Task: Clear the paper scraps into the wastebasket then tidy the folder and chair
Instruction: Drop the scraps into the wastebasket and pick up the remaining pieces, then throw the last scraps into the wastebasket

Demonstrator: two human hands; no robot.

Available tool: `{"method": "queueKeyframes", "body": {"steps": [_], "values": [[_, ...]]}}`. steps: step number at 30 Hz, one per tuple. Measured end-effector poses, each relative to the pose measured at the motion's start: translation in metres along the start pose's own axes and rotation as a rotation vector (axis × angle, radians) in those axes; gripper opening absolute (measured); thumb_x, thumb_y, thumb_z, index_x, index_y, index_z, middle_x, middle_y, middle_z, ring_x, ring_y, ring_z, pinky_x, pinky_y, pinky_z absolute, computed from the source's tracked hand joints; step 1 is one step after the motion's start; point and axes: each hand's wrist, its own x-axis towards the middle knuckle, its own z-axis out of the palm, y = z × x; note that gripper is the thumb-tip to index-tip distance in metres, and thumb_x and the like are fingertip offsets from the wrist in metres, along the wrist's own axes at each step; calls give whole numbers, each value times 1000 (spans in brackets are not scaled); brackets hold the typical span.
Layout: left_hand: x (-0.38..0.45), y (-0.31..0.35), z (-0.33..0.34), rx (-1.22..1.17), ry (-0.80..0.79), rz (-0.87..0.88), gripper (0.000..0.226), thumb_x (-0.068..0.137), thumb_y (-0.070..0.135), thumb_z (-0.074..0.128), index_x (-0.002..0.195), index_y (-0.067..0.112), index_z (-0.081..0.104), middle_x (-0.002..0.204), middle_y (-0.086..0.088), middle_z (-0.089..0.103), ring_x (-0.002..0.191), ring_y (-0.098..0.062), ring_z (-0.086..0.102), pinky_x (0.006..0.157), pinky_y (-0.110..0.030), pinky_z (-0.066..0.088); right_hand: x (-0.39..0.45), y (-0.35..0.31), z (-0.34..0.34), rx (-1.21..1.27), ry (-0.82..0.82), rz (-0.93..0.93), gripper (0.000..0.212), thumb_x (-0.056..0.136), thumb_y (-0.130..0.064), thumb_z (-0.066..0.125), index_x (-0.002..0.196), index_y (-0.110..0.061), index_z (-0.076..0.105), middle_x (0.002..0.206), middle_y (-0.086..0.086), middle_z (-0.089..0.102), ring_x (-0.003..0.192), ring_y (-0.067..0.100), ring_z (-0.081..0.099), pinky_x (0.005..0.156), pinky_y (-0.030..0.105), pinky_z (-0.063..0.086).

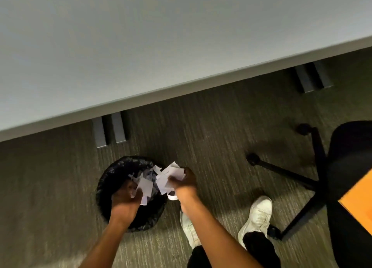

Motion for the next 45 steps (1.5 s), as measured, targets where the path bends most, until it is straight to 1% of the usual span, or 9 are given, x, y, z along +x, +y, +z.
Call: {"method": "queueKeyframes", "body": {"steps": [6,11,15,25,30,34,38,41,45], "values": [[-1,-42,-10,-63,21,-75,21,83,3,68,102,-6,66,96,-23,70,89,-39,66,87,-43,49,-3,23,57,-78,-30,-37,51,66,-19,76,112,-31,60,114,-7,65,107,17,65,89,40,56],[2,-60,-17,-70,36,-133,13,84,6,68,91,-4,65,80,-21,66,83,-40,66,75,-35,43,-19,31,81,-94,-176,-67,78,68,-21,80,136,-23,43,137,-3,50,123,17,52,103,39,47],[6,-66,-21,-59,16,-229,30,87,24,67,110,7,60,90,-10,69,92,-34,67,72,-28,39,-22,40,91,-141,-287,26,98,69,-34,81,148,-25,24,142,-6,40,133,14,40,110,32,37],[13,-38,-14,-104,-31,-114,29,90,13,63,117,3,56,97,-16,69,91,-33,68,79,-36,50,-9,37,57,17,-188,65,62,83,-3,66,138,-11,38,133,10,55,108,15,54,93,29,46],[15,-3,7,-137,-90,-19,26,89,19,65,112,9,59,96,-5,68,92,-28,68,87,-42,53,4,23,10,90,-96,66,56,81,10,64,131,2,41,91,5,57,96,22,53,70,18,48],[15,39,28,-138,-121,23,26,89,30,62,110,16,61,99,-5,70,96,-27,68,94,-48,51,6,1,-43,103,29,-5,19,91,8,46,104,-4,52,77,8,48,72,20,49,67,28,44],[10,99,49,-194,-197,61,24,92,19,61,114,8,60,97,-9,68,92,-25,65,87,-37,51,10,-16,-96,335,73,-28,35,84,17,52,97,-16,50,82,2,52,72,10,51,62,17,48],[4,142,68,-240,-240,80,14,91,21,63,103,15,61,93,-10,68,91,-25,65,85,-35,50,12,-30,-142,403,154,-43,42,82,24,47,87,-17,51,89,11,57,81,19,56,75,24,52],[-8,197,93,-289,-293,129,4,91,19,63,90,21,60,83,4,64,82,-11,61,70,-10,45,17,-38,-205,371,230,-120,36,84,9,59,115,-8,55,103,9,66,95,16,61,78,15,48]]}}
